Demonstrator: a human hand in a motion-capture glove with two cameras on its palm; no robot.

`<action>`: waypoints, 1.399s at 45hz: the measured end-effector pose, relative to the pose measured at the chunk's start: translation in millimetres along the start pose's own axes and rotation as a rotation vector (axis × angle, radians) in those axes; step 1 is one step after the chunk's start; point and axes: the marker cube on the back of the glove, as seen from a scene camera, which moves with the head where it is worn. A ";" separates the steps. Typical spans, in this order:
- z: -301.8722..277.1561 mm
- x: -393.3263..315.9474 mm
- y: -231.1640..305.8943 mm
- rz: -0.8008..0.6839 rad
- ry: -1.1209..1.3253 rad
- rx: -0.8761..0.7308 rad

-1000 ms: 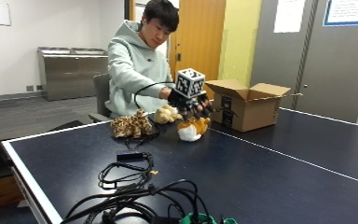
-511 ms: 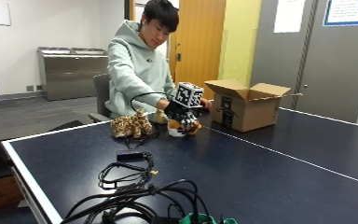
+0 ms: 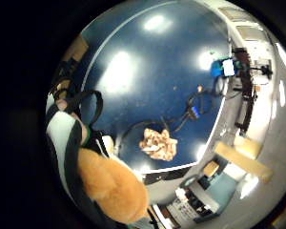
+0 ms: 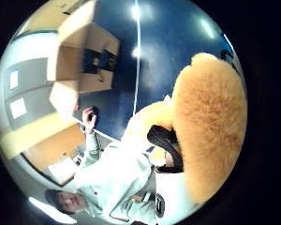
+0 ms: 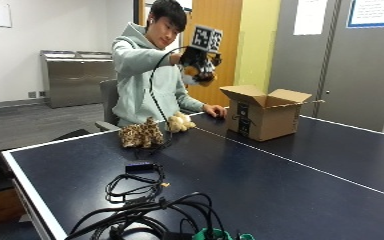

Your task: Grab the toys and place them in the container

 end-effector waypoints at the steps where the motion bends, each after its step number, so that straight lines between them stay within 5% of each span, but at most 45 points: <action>1: -14.5 -6.0 1.9 -0.036 -0.003 0.027; 9: -106.0 -99.5 12.3 -0.199 -0.054 0.305; 17: -140.7 -207.6 24.9 -0.570 -0.377 0.550; 21: -132.9 -223.2 -2.9 -0.419 -0.235 0.661; 27: -109.1 -246.1 -21.4 -0.469 -0.244 0.499; 31: -96.0 -230.8 -49.2 -0.179 -0.159 0.416; 33: -93.6 -229.9 -49.8 -0.153 -0.148 0.407; 43: -103.4 -201.4 -4.8 -0.505 -0.194 0.429; 47: -108.9 -173.2 19.2 -0.473 -0.203 0.428; 51: -109.8 -151.4 63.0 -0.686 -0.325 0.397; 59: -57.4 -22.0 65.7 -0.099 0.026 0.410; 63: -16.9 15.0 75.6 -0.062 0.048 0.401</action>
